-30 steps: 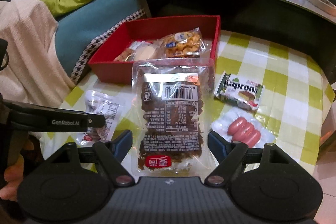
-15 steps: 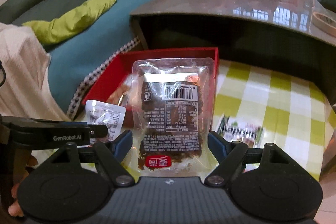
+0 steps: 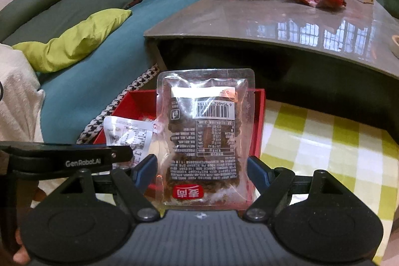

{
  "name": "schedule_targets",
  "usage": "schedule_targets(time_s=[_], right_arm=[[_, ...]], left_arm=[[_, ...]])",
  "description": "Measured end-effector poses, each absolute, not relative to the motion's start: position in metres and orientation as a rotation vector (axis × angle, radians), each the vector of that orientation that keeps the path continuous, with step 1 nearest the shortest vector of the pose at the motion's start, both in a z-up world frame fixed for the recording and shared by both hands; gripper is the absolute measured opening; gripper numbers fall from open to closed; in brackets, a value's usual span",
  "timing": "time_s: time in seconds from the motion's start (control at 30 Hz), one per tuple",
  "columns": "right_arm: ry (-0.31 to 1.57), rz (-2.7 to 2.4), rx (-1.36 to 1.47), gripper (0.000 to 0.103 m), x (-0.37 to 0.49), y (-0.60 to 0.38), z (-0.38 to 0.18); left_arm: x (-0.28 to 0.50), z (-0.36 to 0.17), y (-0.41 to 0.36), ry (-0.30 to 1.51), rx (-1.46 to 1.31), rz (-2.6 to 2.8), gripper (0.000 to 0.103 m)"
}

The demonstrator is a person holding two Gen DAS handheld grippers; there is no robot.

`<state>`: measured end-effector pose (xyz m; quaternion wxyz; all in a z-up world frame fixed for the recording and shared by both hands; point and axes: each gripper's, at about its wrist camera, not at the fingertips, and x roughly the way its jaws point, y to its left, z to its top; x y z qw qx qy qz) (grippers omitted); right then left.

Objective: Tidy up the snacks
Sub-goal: 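Open both tools to release the white packet and jerky bag into the box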

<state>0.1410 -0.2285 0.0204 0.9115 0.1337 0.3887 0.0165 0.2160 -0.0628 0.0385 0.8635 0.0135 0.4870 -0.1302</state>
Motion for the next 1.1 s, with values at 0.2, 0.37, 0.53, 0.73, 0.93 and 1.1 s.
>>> schedule_targets(time_s=[0.2,0.37,0.53,0.73,0.93,1.1], right_arm=[[0.822,0.014,0.263,0.084,0.164,-0.235,0.009],[0.845,0.014,0.225,0.084,0.182,-0.230,-0.003],[0.863,0.018,0.203,0.084,0.192,-0.228,-0.010],[0.863,0.011,0.180,0.085,0.197,-0.225,-0.012],[0.876,0.005,0.174,0.090,0.199,-0.225,-0.014],[0.885,0.002,0.178,0.096,0.200,-0.227,-0.016]], left_arm=[[0.239,0.031,-0.067,1.017,0.036,-0.252,0.042],[0.252,0.019,-0.067,1.037,0.039,-0.233,0.042],[0.259,0.008,-0.067,1.065,0.047,-0.218,0.043],[0.262,0.000,-0.070,1.086,0.059,-0.217,0.043],[0.264,-0.006,-0.071,1.105,0.070,-0.212,0.044],[0.264,-0.009,-0.068,1.112,0.063,-0.201,0.052]])
